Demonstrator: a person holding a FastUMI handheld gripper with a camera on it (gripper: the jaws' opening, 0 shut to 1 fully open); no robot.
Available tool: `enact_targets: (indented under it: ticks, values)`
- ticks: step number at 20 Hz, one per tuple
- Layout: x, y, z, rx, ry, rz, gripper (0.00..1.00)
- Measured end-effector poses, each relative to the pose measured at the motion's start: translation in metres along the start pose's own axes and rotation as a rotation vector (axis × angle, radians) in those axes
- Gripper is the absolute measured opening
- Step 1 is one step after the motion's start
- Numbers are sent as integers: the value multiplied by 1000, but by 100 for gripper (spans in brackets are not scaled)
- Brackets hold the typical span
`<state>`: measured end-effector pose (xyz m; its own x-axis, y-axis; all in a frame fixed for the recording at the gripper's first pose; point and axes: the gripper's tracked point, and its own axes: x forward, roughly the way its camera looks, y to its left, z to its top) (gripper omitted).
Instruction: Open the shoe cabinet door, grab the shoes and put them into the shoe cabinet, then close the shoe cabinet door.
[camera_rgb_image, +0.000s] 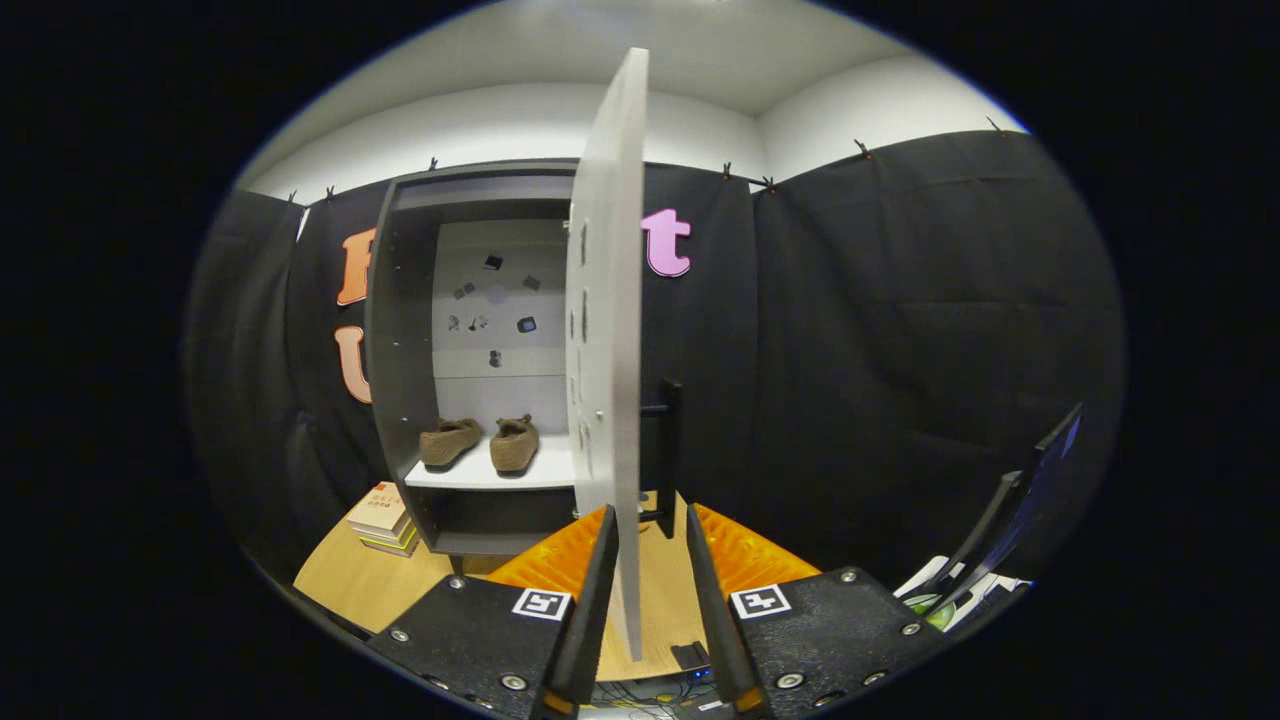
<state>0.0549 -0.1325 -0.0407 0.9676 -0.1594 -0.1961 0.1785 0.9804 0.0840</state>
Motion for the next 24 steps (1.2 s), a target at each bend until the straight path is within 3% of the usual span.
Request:
enact_targets:
  ticks: [5, 9, 11, 19, 24]
  values:
    - [45, -24, -22, 34, 17, 50, 49]
    - [62, -9, -29, 56, 6, 155, 57]
    - [68, -12, -33, 44, 6, 169, 58]
    - [64, -2, -34, 54, 3, 250, 59]
    - [40, 21, -25, 50, -3, 373, 59]
